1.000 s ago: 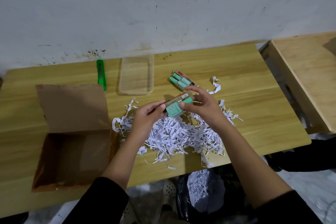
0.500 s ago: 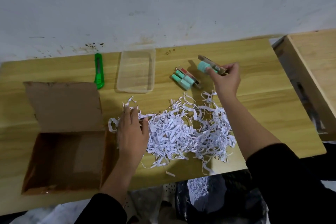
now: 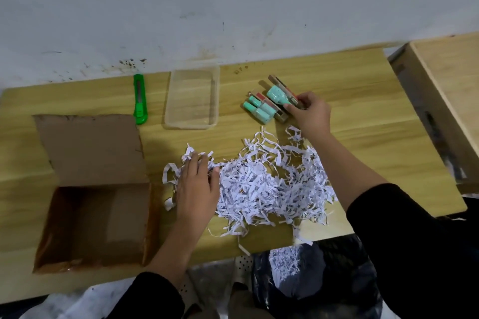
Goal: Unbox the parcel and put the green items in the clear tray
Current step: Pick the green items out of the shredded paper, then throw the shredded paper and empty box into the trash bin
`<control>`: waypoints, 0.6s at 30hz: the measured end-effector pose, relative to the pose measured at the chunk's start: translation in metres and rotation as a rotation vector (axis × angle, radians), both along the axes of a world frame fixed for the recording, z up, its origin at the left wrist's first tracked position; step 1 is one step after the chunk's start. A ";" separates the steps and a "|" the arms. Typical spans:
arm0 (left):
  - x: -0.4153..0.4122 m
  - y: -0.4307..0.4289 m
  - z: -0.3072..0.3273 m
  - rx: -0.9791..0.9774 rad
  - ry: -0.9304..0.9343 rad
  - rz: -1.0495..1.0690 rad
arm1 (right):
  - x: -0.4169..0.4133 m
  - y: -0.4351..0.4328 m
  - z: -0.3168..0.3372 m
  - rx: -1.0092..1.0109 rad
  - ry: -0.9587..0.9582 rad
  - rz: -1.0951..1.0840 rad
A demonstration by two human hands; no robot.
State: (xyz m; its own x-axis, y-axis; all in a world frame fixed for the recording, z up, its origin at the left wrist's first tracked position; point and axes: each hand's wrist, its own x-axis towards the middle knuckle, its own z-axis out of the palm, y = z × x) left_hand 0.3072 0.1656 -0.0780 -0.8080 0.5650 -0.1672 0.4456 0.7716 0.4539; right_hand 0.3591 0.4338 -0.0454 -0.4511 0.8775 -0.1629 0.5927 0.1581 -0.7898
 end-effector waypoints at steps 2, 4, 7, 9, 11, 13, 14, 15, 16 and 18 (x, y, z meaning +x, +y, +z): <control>-0.001 -0.002 0.002 0.039 0.010 -0.028 | 0.009 -0.004 0.006 0.021 -0.046 0.058; -0.004 -0.005 0.006 0.091 0.019 -0.036 | 0.025 -0.015 0.012 0.070 -0.063 0.114; -0.005 -0.013 0.015 0.095 0.092 -0.088 | 0.065 -0.044 0.018 0.104 -0.090 0.232; -0.002 -0.019 0.019 0.022 0.138 -0.152 | 0.092 -0.069 0.014 0.187 -0.187 0.346; 0.001 -0.026 0.019 -0.097 0.106 -0.196 | 0.114 -0.091 0.006 0.288 -0.326 0.420; 0.003 -0.032 0.013 -0.176 0.020 -0.210 | 0.125 -0.105 -0.004 0.271 -0.422 0.421; 0.004 -0.034 0.010 -0.192 -0.012 -0.230 | 0.128 -0.110 -0.008 0.250 -0.450 0.431; 0.005 -0.035 0.008 -0.199 -0.015 -0.263 | 0.128 -0.115 -0.011 0.249 -0.473 0.456; 0.007 -0.035 0.007 -0.205 0.004 -0.307 | 0.126 -0.119 -0.014 0.261 -0.490 0.496; 0.014 -0.033 0.005 -0.230 0.042 -0.401 | 0.116 -0.129 -0.019 0.304 -0.499 0.600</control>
State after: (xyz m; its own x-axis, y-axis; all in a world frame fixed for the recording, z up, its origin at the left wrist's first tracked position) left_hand 0.3212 0.1330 -0.0730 -0.5418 0.7864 -0.2966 0.7437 0.6130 0.2668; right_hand 0.4748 0.3043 -0.0646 -0.7931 0.5496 -0.2625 0.6090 0.7215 -0.3293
